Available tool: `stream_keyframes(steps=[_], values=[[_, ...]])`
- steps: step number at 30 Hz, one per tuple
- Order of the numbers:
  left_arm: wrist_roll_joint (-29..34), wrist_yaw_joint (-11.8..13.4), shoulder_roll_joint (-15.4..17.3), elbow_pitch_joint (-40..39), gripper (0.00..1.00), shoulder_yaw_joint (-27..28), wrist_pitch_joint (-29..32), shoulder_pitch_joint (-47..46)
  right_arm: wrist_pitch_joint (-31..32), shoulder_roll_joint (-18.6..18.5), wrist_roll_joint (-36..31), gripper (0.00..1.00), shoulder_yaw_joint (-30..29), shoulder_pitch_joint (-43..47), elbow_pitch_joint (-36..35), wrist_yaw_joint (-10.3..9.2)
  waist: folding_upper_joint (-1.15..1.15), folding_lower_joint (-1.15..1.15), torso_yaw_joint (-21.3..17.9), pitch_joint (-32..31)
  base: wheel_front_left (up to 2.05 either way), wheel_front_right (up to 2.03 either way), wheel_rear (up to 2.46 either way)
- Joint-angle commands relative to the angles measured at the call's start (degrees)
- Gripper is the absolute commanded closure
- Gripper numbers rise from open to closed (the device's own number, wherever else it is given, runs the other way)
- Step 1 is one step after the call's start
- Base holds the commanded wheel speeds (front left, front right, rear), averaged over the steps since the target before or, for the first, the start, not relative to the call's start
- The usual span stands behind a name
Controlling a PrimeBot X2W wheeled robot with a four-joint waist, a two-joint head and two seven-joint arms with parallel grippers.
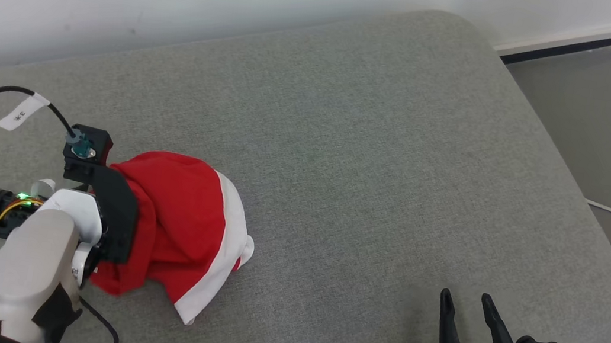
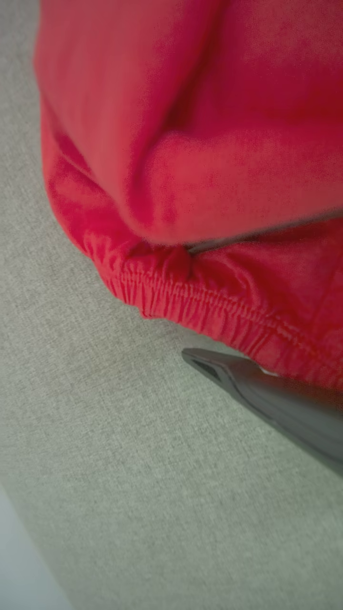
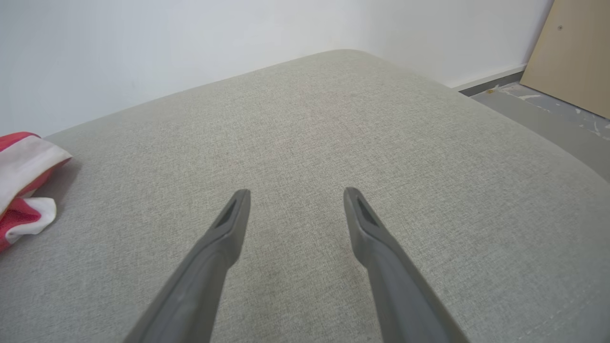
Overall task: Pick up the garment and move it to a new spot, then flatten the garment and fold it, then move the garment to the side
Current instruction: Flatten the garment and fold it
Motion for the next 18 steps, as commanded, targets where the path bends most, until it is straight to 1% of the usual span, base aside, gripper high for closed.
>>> stream_keyframes(steps=[1, 4, 5, 6, 8, 10, 14, 18], values=[[-0.6, 0.2, -0.4, 1.3, 0.0, -0.4, 0.8, 1.1, -0.1, 0.0, 0.3, 0.0, 0.4, -0.5, 0.1, -0.12, -0.01, -0.01, 1.2, -0.3, 0.0, 0.0, 0.0], [-0.8, -0.2, -0.8, 1.9, 0.0, -0.7, 0.1, 1.5, -0.1, 0.0, 0.5, 0.0, 0.9, -0.7, 0.2, -0.12, -0.01, -0.01, 1.9, -0.6, 0.0, 0.0, 0.0], [-0.9, -0.5, -0.9, 1.8, 0.58, -0.8, -0.9, 1.5, -0.1, 0.0, 0.5, 0.0, 1.0, -0.8, 0.2, -0.12, -0.01, -0.01, 2.2, -0.7, 0.0, 0.0, 0.0], [-0.9, -0.8, -1.2, 1.3, 1.0, -0.8, -2.3, 1.2, -0.1, 0.0, 0.5, 0.0, 1.0, -0.8, 0.3, -0.12, -0.01, -0.01, 2.6, -0.9, 0.0, 0.0, 0.0], [-1.1, -1.6, -1.6, 0.5, 1.0, -0.8, -5.2, 0.7, 0.0, 0.0, 0.3, 0.0, 1.0, -0.6, 0.4, -0.12, -0.01, -0.01, 3.1, -1.5, 0.0, 0.0, 0.0], [-1.2, -2.2, -2.3, -1.0, 1.0, -0.7, -9.4, -0.4, 0.2, -0.1, 0.1, 0.0, 0.8, -0.4, 0.5, -0.12, -0.01, -0.01, 3.6, -2.1, 0.0, 0.0, 0.0], [-1.8, -3.0, -4.1, -4.3, 1.0, 0.0, -19.2, -2.6, 0.2, 0.0, -0.3, 0.0, 0.6, -0.2, 0.6, -0.12, -0.01, -0.01, 4.5, -3.6, 0.0, 0.0, 0.0], [-2.1, -3.9, -6.6, -7.9, 1.0, -0.3, -28.1, -5.7, 0.4, 0.0, -0.1, 0.0, 0.5, 0.0, 0.7, -0.12, -0.01, -0.01, 5.4, -4.8, 0.0, 0.0, 0.0]])
